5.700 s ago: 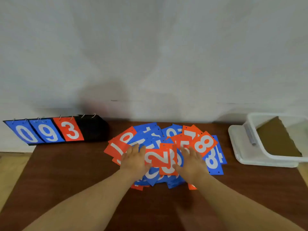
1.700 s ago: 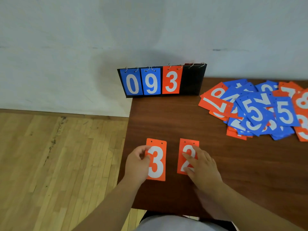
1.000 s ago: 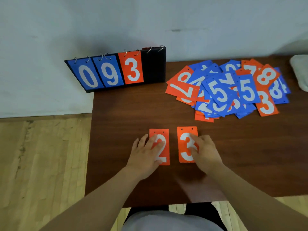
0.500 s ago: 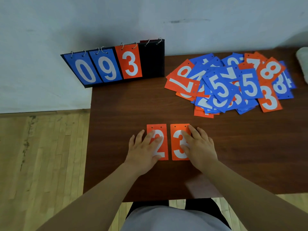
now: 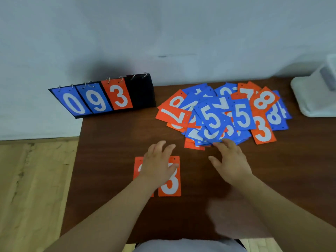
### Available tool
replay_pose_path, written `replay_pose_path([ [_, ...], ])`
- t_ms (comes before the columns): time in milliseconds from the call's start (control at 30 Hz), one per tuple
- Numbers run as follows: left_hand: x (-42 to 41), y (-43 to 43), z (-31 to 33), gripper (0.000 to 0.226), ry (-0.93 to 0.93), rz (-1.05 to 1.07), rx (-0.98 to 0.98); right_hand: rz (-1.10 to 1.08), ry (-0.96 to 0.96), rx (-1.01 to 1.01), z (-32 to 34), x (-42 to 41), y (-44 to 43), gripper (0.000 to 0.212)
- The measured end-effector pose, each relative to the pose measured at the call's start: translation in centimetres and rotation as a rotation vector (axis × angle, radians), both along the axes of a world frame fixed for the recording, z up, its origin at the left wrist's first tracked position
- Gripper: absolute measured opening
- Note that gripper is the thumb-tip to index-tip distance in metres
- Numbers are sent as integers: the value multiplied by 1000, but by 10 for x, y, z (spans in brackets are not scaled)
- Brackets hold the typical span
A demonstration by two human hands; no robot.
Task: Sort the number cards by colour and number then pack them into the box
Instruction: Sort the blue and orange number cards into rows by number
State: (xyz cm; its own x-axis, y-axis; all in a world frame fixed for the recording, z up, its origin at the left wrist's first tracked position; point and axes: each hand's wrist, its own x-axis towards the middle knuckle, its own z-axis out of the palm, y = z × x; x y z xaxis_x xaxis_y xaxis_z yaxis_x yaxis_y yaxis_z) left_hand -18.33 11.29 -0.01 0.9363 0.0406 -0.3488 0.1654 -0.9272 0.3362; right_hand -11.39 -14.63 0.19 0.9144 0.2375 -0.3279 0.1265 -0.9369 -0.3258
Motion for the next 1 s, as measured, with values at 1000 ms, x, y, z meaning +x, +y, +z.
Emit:
replay_pose_path([
  [1000, 220, -178, -39, 81, 109, 712, -128, -292, 133, 192, -43, 197, -100, 66],
])
